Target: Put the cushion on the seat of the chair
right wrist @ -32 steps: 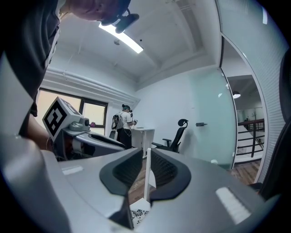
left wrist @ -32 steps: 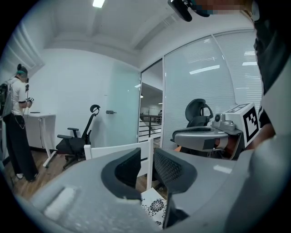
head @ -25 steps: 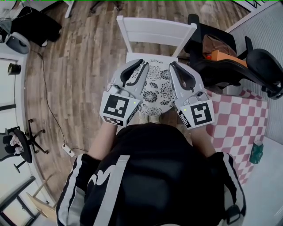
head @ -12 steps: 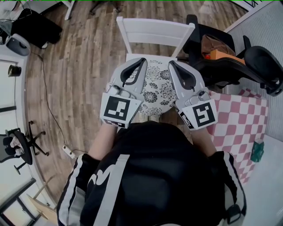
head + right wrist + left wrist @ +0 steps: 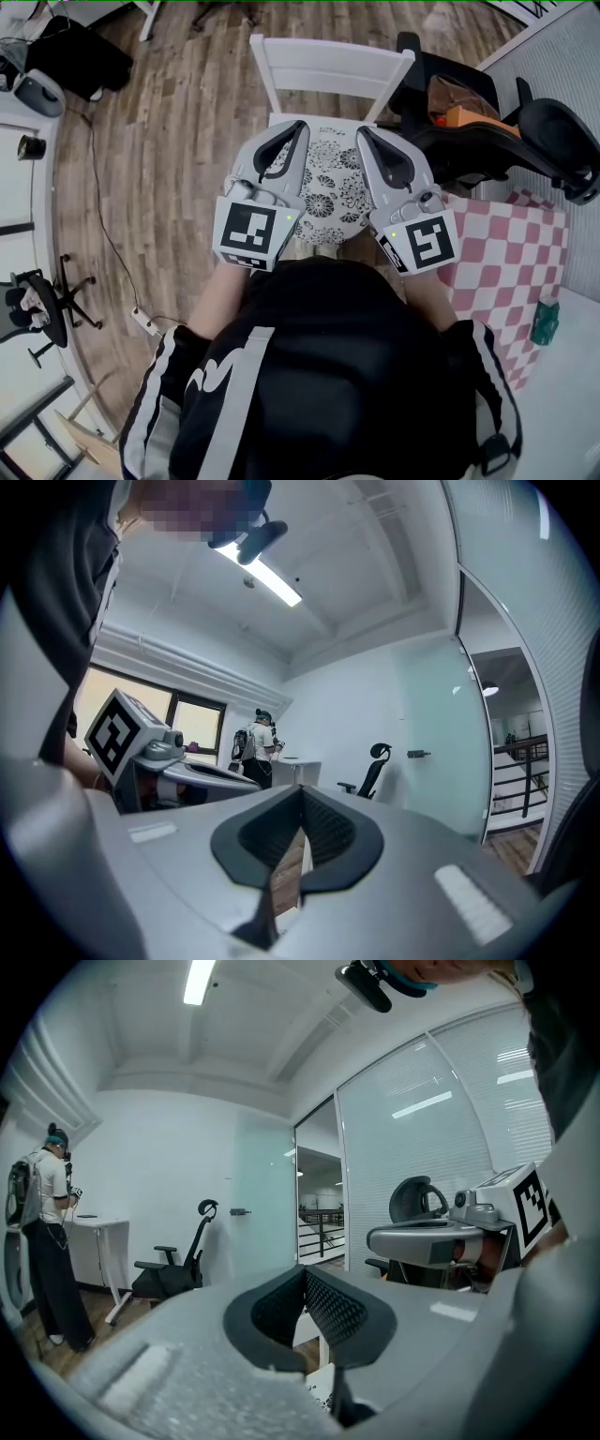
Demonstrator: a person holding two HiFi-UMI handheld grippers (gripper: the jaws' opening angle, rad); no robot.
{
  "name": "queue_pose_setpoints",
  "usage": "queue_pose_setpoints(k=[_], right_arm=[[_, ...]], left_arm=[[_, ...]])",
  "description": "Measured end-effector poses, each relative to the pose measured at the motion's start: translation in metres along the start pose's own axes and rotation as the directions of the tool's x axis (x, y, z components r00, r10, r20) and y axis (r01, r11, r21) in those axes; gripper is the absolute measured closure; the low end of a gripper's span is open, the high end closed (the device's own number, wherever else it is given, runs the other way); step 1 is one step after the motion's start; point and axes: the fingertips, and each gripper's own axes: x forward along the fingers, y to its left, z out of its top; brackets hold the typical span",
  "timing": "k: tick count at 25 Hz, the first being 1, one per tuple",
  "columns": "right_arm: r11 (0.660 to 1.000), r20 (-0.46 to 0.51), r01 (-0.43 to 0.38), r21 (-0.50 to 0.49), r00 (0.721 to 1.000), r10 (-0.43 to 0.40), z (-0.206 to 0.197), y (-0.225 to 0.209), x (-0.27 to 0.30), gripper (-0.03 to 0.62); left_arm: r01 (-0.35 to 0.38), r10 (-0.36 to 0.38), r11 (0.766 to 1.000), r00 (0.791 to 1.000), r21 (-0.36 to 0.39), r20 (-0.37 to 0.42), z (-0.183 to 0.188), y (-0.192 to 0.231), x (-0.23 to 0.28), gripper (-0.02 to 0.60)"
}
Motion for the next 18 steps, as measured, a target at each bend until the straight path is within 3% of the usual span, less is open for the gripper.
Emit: queue_pose_setpoints(k=[18], right_arm=[[1.000, -0.017, 0.013, 0.006, 1.000, -0.013, 0.0005, -0.0012, 0.0035, 0.595]], left_arm=[[0.041, -0.041, 0.999, 0.999, 0.014, 0.008, 0.0031, -0.0081, 0.0045, 0.581]])
